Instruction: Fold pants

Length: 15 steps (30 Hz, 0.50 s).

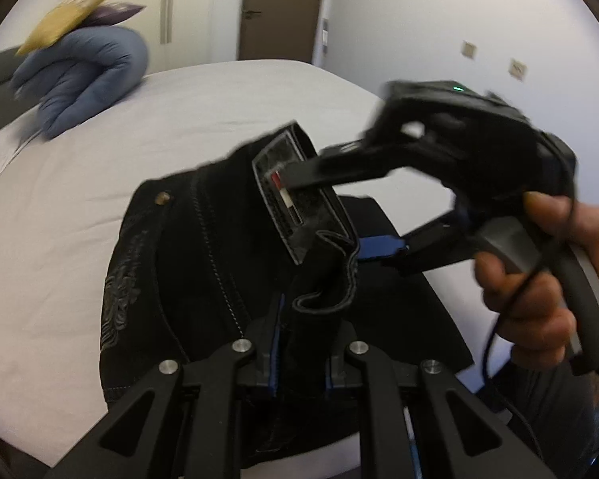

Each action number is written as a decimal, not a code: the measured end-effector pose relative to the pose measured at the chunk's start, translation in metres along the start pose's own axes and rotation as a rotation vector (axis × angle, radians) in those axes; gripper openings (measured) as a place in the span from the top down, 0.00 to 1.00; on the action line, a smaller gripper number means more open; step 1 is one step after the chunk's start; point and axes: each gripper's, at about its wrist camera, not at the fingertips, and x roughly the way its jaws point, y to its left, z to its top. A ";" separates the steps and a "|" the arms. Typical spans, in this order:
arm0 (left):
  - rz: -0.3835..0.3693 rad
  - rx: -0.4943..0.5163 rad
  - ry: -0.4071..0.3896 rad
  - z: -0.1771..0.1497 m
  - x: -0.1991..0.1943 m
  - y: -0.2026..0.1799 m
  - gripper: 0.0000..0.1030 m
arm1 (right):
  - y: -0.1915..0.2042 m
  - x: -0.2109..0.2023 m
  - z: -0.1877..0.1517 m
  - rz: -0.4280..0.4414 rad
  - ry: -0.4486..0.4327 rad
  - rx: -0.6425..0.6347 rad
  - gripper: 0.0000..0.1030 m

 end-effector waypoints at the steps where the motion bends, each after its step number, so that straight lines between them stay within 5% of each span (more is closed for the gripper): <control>1: -0.003 0.013 0.009 -0.001 0.002 -0.005 0.85 | -0.004 -0.001 0.001 -0.005 -0.002 0.008 0.30; 5: -0.016 0.031 0.061 -0.002 0.011 -0.016 0.85 | -0.011 -0.004 0.001 0.001 -0.049 -0.005 0.31; 10: -0.013 0.012 0.081 0.000 0.010 -0.012 0.85 | -0.013 -0.005 0.007 -0.096 -0.055 -0.055 0.69; 15: -0.012 0.013 0.104 0.012 0.018 -0.006 0.85 | -0.018 -0.008 0.006 -0.143 -0.084 -0.067 0.80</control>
